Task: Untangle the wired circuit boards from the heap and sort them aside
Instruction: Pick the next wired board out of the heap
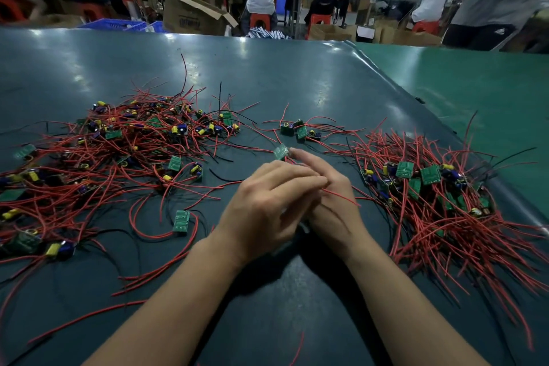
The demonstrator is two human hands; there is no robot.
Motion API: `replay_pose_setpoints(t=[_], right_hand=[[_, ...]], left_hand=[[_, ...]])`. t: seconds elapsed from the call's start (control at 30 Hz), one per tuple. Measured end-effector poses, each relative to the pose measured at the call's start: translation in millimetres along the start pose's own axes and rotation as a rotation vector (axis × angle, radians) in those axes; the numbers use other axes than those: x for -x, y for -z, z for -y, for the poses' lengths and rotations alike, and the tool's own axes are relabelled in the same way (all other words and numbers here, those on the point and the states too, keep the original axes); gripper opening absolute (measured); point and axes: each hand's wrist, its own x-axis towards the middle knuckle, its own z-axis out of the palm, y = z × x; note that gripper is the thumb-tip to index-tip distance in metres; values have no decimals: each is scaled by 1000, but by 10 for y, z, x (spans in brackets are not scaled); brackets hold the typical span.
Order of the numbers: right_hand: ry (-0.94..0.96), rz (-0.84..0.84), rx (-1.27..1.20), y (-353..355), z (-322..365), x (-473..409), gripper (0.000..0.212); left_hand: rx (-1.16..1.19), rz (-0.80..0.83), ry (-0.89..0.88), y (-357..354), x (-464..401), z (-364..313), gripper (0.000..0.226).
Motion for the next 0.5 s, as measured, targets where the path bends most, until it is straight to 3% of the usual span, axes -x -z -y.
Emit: replay_pose_setpoints(t=[0.07,0.13,0.23,0.33,0.4,0.5], right_hand=[[-23,10,-116,17,19,-13,62],[-2,34,-51,42,5,-33,66],[67,27,159,16,4,-33,43],[-48,-97,-194,-30,13,-47,12],[-146,-178,-410,3,52,-84,12],[-267,-176,-601,73,103,-110,21]], left_hand=[[49,1,27,19,-6,-5,16],[60,-11,16,40,-1,-13,16],[89,-42,-27,46,-6,-69,21],[48,-201,56,67,-21,-52,27],[-23,-298,176,79,-11,6,25],[-7,-201,359,39,27,48,23]])
